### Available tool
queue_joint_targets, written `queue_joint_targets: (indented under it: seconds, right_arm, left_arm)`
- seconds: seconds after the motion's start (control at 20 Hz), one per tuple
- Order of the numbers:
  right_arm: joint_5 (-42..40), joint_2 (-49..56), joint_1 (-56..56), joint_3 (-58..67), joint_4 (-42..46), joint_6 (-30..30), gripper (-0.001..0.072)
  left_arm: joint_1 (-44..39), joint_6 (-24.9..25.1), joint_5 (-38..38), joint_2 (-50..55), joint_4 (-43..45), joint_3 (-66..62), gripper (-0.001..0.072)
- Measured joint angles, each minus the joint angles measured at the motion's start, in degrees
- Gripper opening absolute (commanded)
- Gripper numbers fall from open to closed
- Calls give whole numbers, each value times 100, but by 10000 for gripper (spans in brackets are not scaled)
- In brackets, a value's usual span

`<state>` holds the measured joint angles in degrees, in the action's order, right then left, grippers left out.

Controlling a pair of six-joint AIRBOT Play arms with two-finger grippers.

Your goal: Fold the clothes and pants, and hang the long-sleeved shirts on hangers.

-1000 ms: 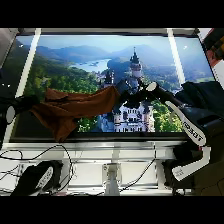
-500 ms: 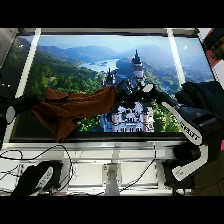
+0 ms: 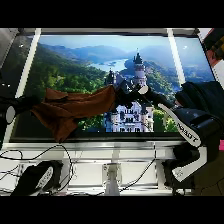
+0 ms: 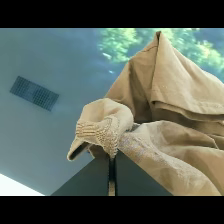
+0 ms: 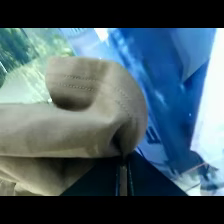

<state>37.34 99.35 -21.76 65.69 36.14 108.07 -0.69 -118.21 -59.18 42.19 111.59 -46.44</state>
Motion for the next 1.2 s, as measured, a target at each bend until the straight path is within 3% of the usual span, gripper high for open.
queue_joint_targets:
  seconds: [0.15,0.65,0.95,1.2]
  right_arm:
    - [-109,-52,142,0,87,-111,17]
    - [22,-866,1091,0,654,-1613,16]
    - [262,-1600,1650,0,1687,-2214,17]
    - [1040,-2507,1950,-2,2590,-2651,16]
  left_arm:
    - [0,-2,2,0,4,0,22]
    - [0,-2,525,13,35,0,22]
    - [0,-4,647,13,-46,0,22]
    - [0,-4,664,13,-63,0,22]
